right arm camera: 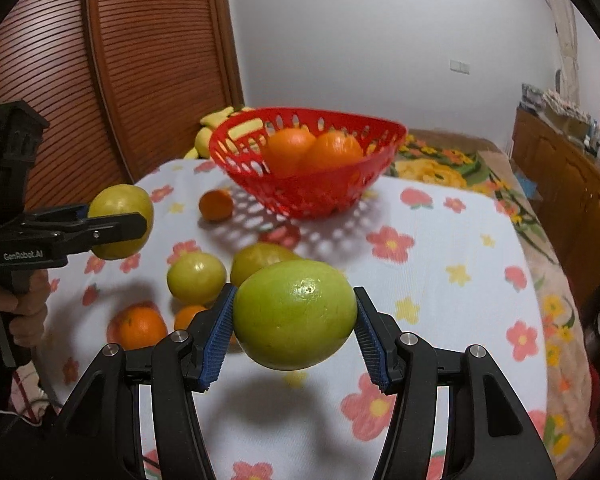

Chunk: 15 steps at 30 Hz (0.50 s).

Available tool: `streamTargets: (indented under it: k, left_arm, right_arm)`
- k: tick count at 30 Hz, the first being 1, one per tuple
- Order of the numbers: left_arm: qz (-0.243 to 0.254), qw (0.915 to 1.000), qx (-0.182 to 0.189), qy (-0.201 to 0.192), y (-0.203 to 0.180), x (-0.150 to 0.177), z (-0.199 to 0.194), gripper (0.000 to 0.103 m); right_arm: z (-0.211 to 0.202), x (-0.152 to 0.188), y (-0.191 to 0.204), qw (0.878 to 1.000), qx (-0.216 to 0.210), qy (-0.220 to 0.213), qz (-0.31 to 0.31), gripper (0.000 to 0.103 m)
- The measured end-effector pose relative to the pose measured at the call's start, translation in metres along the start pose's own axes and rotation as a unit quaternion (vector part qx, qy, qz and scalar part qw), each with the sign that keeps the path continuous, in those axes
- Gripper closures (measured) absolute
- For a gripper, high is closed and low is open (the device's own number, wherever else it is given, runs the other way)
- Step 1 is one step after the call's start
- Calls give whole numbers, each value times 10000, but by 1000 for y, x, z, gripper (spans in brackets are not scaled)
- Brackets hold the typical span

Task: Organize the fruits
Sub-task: 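Carry the pomelo and lime over the red basket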

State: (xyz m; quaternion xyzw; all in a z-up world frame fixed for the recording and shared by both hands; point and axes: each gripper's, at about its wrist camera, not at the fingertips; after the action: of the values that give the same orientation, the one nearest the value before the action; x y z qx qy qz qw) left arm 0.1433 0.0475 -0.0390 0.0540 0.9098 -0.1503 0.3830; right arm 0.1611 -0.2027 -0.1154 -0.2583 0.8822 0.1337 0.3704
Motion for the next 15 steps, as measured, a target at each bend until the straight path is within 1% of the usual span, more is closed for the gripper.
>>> streamTargets:
  k: [6,15]
  left_arm:
    - [133,9999,5,-57,-2,-18,5,38]
    - [225,9997,33,-93,-4,-54,26,38]
  right_arm:
    - [-1,-19,-3,9998,67,-91,-135,45]
    - [3,-57,-20,9993,135,-244,-257,45]
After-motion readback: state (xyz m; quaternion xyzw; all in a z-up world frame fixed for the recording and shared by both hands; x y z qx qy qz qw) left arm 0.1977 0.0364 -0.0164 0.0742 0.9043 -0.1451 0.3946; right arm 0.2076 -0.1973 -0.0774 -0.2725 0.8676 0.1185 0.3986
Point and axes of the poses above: each gripper's, at about its wrist camera, not at the fingertips, and z roughly the way its jaws point, y to its left, x to its underside, and after that the axes turned 4 degrees about y, right-handed
